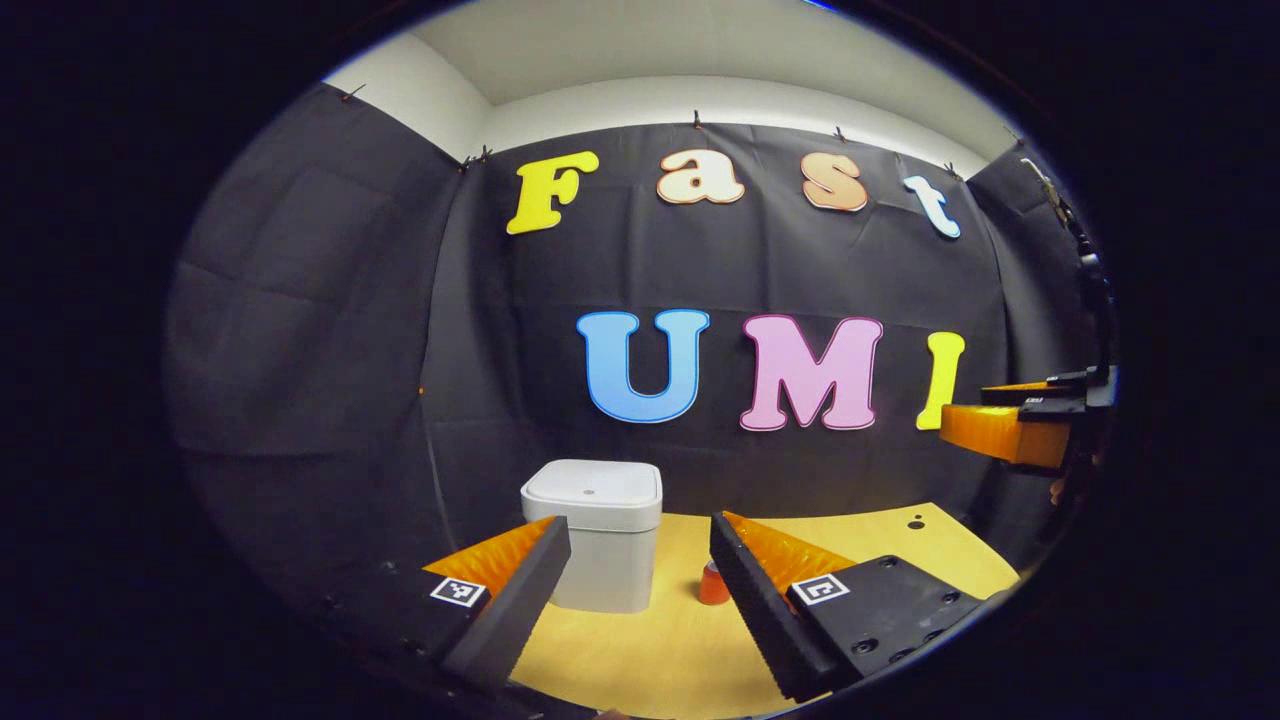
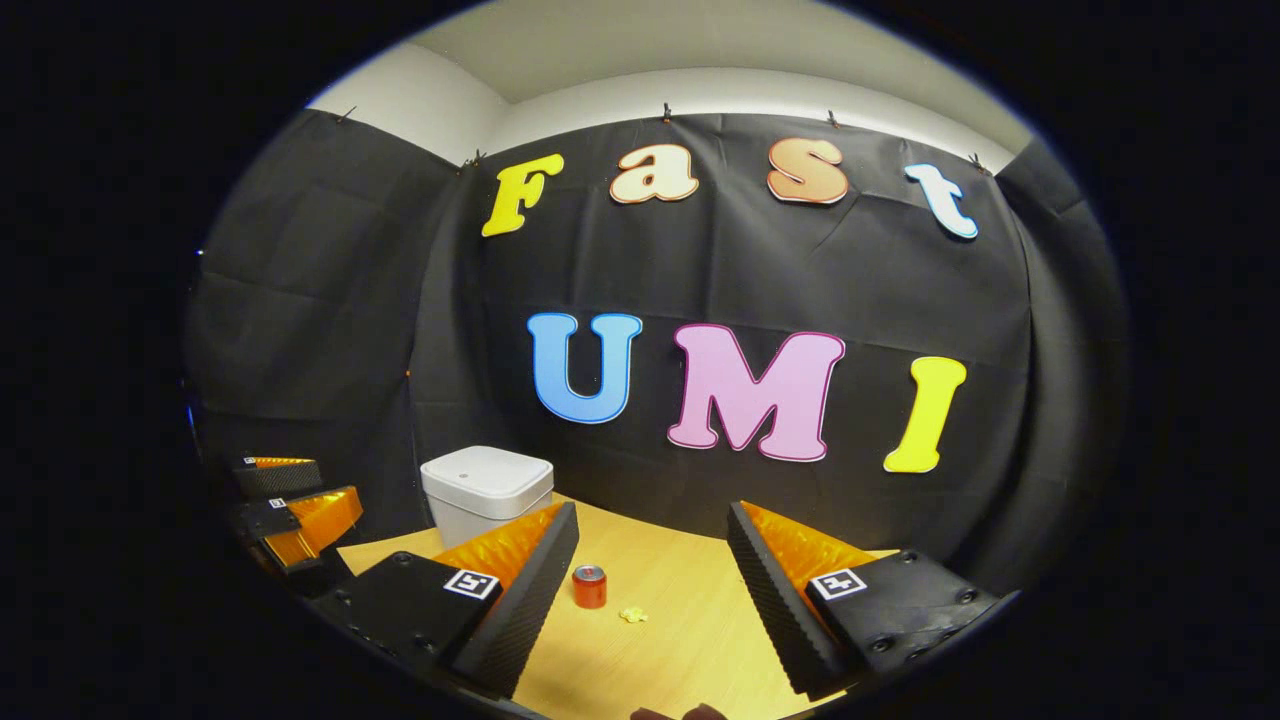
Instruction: Press the lid of the desktop garbage bin to open it, pick up the crumpled paper on the desktop and throw it into the bin, then pick up the pop can on the desktop and drop it into the bin, and finally close the garbage bin lid.
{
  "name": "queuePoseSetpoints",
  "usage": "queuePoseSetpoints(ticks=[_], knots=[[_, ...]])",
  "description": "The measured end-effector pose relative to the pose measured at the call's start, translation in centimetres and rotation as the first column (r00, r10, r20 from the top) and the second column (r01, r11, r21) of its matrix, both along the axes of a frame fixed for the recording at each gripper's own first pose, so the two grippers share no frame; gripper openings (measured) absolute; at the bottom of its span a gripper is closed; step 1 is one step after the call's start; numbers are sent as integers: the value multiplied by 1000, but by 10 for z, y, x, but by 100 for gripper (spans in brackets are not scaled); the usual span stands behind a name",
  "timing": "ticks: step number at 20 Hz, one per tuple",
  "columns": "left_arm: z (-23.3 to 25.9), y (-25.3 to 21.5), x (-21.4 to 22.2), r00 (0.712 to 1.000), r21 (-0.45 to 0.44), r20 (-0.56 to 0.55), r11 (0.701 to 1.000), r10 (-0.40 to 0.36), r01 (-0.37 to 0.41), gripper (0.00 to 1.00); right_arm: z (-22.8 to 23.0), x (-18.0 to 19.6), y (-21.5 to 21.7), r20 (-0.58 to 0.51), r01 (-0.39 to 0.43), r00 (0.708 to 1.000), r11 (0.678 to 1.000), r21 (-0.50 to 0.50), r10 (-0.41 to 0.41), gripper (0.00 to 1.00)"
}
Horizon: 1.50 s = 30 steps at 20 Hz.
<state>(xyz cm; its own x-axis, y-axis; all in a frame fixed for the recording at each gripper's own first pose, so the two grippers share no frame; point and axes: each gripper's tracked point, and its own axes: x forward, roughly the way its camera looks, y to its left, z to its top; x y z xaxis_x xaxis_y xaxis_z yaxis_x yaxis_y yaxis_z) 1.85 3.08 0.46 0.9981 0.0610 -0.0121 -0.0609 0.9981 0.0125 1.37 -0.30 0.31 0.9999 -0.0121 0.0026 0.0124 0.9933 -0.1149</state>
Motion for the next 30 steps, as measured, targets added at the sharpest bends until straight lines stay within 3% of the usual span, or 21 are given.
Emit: queuePoseSetpoints(ticks=[5,12,14,16,17,23,26,29,30], knots=[[11,7,17,999,20,23,999,-36,35,95,0,-10,-12,-7,45,999,999,-9,-45,96],[29,8,34,993,74,52,992,-108,104,78,4,-34,-29,5,140,990,989,-43,-140,96],[29,-13,40,970,59,30,969,-242,240,67,5,-42,-33,8,171,985,984,-43,-171,96],[33,-15,47,951,50,8,950,-309,308,20,5,-49,-38,10,206,979,978,-43,-205,96],[37,-13,54,945,50,0,944,-326,326,7,6,-54,-41,14,228,974,973,-46,-227,96],[39,37,120,951,36,-79,953,-298,301,5,4,-67,-48,11,299,954,952,-61,-299,96],[26,38,161,926,-72,-145,937,-348,341,6,3,-69,-50,7,317,948,946,-65,-317,96],[15,50,203,927,-40,-193,947,-322,320,6,-3,-65,-57,-7,321,947,945,-59,-322,96],[4,49,217,914,-35,-243,945,-324,326,5,-8,-62,-58,-20,322,946,945,-55,-324,96]])
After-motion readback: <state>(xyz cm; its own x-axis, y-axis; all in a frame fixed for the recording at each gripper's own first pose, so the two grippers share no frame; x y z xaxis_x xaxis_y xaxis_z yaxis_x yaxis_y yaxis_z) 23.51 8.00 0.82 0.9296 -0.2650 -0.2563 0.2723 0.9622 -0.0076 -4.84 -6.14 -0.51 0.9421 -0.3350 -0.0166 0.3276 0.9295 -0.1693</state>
